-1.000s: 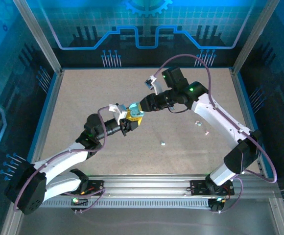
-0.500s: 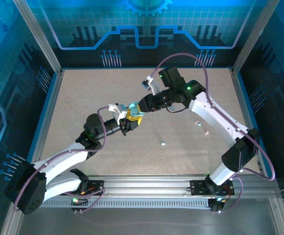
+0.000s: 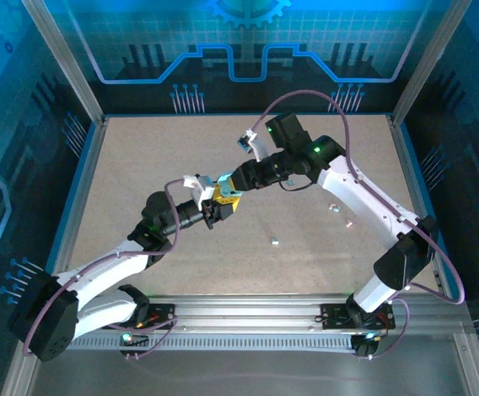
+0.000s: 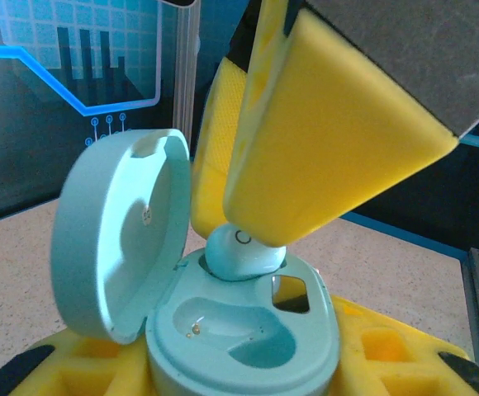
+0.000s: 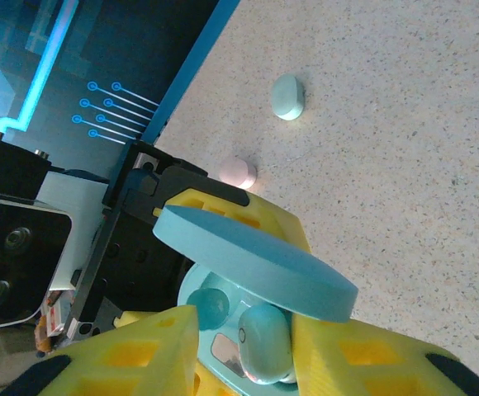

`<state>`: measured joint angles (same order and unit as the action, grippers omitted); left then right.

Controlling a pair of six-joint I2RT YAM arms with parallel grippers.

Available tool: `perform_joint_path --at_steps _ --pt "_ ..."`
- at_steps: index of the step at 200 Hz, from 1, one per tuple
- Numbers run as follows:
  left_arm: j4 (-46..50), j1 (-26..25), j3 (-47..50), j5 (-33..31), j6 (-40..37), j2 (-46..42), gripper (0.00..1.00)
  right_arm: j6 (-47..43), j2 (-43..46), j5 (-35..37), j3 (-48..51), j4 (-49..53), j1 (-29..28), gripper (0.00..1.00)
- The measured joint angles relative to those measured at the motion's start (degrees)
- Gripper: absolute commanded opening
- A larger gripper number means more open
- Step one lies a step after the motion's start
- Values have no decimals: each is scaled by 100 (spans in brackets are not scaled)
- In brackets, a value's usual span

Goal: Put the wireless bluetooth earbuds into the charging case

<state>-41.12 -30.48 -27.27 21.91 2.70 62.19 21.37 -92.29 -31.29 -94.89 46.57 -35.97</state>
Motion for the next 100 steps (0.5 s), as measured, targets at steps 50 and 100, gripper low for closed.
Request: perform_joint_path --at_steps 50,100 --pt "-15 0 2 2 -22 -155 33 -2 278 328 57 37 70 46" --pt "-26 0 2 -17 -24 -221 34 74 1346 424 887 -514 660 45"
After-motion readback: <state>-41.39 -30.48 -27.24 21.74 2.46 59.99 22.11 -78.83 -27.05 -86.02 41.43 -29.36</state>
